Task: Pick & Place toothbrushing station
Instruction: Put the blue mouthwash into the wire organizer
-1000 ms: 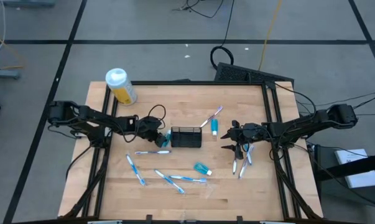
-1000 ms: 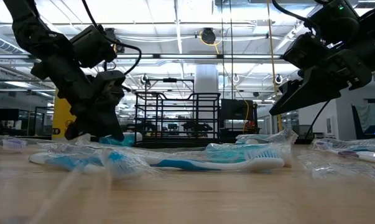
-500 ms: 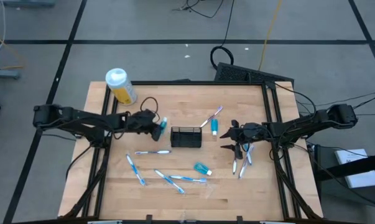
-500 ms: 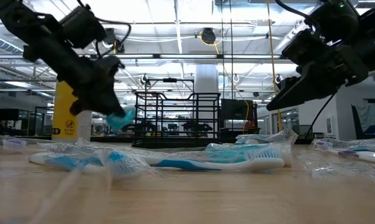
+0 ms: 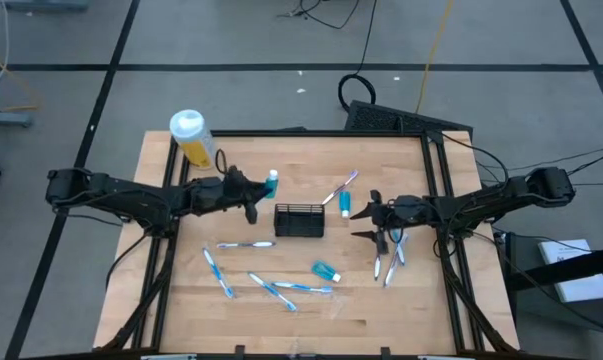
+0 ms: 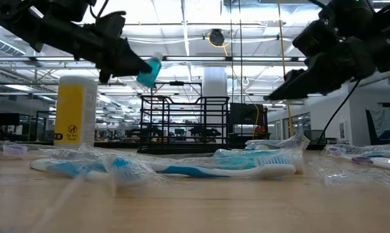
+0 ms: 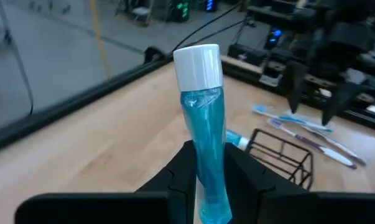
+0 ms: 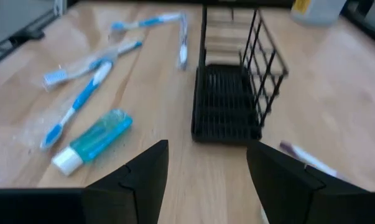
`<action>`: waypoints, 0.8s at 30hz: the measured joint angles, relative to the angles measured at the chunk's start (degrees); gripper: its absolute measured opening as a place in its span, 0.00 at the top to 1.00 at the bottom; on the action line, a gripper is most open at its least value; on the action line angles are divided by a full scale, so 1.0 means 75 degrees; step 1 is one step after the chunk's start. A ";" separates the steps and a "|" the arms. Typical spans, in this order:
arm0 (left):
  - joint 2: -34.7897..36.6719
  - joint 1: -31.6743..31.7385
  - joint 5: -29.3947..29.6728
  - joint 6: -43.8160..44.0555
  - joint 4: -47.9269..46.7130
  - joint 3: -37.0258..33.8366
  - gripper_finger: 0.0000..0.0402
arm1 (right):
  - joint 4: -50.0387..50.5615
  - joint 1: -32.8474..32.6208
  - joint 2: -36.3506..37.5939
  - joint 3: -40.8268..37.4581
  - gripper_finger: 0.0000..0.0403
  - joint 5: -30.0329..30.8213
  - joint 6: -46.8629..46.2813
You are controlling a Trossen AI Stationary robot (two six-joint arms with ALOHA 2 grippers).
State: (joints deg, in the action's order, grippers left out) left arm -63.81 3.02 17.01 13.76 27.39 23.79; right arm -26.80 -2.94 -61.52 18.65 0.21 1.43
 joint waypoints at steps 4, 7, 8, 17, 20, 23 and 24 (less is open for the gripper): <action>-0.0187 -0.0132 -0.0059 -0.0443 0.0609 0.0002 0.84 | -0.0514 0.0286 0.0000 0.0094 0.48 -0.0017 0.0134; -0.0444 -0.0174 -0.0063 -0.0582 0.0847 0.0004 0.84 | -0.0327 0.0624 -0.0003 0.0532 0.48 -0.0248 0.0170; -0.0520 -0.0182 -0.0114 -0.0623 0.0951 0.0004 0.84 | -0.0072 0.0730 -0.0002 0.0765 0.48 -0.0383 0.0217; -0.1282 -0.0185 -0.0693 -0.0774 0.1970 0.0009 0.84 | 0.3056 0.1201 -0.0981 0.3706 0.48 -0.0888 0.1144; -0.1506 -0.0185 -0.0812 -0.0897 0.2205 0.0006 0.84 | 0.3866 0.1369 -0.1513 0.4633 0.48 -0.1121 0.1376; -0.1600 -0.0185 -0.0938 -0.1021 0.2370 0.0007 0.84 | 0.4616 0.1537 -0.2005 0.5527 0.48 -0.1259 0.1620; -0.1598 -0.0188 -0.0942 -0.1068 0.2405 0.0007 0.84 | 0.4887 0.1574 -0.2159 0.5826 0.48 -0.1262 0.1703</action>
State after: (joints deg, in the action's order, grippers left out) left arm -75.80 1.61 9.94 5.76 45.43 23.84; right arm 9.85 8.87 -77.71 62.35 -9.26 14.20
